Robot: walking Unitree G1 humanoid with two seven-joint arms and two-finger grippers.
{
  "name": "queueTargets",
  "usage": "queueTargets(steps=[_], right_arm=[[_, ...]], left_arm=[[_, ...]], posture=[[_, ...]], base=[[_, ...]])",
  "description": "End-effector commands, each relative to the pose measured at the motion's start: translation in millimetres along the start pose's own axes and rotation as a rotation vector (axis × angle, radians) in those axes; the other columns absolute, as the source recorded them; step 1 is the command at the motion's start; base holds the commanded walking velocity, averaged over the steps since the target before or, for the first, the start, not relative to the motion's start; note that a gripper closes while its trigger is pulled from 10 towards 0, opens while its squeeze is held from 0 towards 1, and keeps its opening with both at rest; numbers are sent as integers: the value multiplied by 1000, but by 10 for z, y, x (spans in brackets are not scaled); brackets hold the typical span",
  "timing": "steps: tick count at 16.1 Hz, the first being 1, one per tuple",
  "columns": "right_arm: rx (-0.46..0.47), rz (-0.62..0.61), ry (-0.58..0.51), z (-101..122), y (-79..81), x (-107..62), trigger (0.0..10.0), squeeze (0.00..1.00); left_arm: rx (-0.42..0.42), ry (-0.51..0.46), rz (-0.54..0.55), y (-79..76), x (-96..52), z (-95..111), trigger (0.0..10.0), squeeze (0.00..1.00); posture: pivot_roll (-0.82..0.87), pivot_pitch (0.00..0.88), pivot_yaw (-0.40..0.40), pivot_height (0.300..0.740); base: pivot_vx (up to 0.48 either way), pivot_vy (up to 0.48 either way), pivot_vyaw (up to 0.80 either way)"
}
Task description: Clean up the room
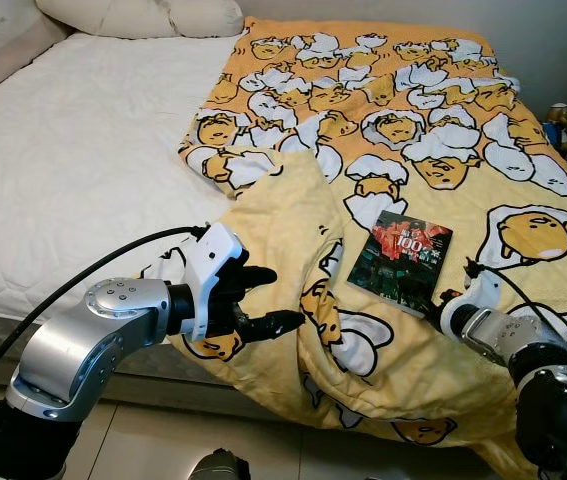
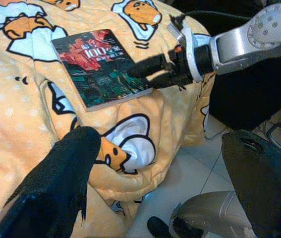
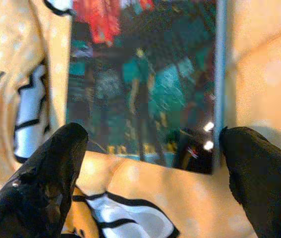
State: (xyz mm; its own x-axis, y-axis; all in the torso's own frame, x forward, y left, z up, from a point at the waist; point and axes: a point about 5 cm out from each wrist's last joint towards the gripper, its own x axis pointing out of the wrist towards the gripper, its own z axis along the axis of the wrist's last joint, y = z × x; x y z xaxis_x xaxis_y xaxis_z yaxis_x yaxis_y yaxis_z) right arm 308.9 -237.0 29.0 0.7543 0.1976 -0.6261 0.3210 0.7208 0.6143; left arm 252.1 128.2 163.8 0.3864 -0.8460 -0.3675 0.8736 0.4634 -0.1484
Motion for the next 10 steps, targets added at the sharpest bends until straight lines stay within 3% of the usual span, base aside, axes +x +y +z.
queueTargets(steps=[1, 6, 10], right_arm=[[30, -38, 1, -76, -88, -2, 10000, 0], [104, -37, -38, -62, -184, -44, 10000, 0], [216, 148, -112, 12, -24, -27, 10000, 0]], left_arm=[[14, -5, 12, 3, -28, 39, 10000, 980], [15, 0, 26, 21, -65, 50, 10000, 984], [11, -13, 25, 22, -64, 85, 10000, 984]], posture=[[165, 44, 46, 740], [176, 57, 61, 740], [195, 69, 79, 740]], base=[[0, 0, 0], [0, 0, 0], [0, 0, 0]])
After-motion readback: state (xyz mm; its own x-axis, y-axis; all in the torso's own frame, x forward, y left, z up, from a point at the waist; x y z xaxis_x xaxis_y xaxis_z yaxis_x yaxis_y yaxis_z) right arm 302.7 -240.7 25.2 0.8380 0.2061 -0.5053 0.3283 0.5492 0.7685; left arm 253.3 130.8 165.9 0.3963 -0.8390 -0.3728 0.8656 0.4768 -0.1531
